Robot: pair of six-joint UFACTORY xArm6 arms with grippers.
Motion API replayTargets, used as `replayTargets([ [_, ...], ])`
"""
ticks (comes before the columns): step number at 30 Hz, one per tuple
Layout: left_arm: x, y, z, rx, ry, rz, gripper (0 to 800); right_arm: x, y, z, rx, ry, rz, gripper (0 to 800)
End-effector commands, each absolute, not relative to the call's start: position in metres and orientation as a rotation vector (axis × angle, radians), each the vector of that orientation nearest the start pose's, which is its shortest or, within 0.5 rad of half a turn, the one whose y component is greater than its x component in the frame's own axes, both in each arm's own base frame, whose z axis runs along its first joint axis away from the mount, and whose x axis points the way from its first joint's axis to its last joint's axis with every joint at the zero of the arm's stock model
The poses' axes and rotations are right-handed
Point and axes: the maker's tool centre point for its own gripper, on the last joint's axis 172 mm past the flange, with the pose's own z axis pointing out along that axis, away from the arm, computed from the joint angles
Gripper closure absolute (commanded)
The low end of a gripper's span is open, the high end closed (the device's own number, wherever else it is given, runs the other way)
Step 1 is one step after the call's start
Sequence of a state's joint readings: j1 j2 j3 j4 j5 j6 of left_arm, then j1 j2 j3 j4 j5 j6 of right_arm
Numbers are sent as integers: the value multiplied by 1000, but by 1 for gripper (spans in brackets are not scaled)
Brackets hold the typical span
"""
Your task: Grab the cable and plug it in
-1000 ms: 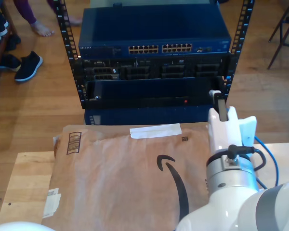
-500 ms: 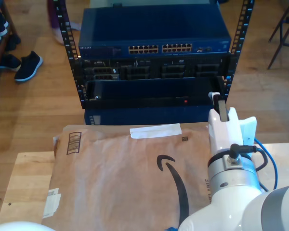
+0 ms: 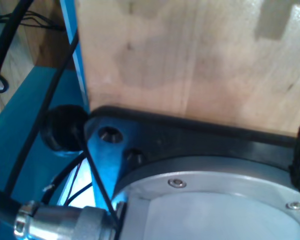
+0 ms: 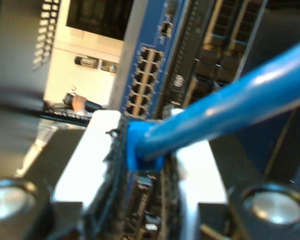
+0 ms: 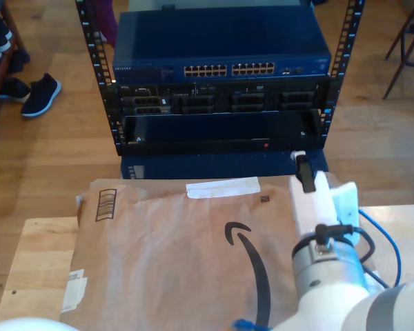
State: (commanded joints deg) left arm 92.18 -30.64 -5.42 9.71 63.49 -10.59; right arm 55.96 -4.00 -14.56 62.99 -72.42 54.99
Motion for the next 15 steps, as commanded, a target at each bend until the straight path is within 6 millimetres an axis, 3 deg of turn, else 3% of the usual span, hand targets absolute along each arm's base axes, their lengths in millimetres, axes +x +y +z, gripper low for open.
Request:
replayTargets([
  [3, -39, 110, 36, 1906, 2128, -652, 1, 392, 137, 276, -1578, 1182, -1396, 800],
  [6, -39, 110, 36, 1904, 2129, -651, 1, 396, 139, 281, -1557, 1187, -1391, 800],
  [8, -39, 110, 36, 1906, 2128, -652, 1, 408, 141, 298, -1489, 1210, -1389, 800],
  [11, -39, 110, 36, 1904, 2129, -651, 1, 421, 144, 307, -1400, 1254, -1378, 800],
  [15, -39, 110, 36, 1906, 2128, -652, 1, 428, 148, 325, -1299, 1264, -1386, 800],
])
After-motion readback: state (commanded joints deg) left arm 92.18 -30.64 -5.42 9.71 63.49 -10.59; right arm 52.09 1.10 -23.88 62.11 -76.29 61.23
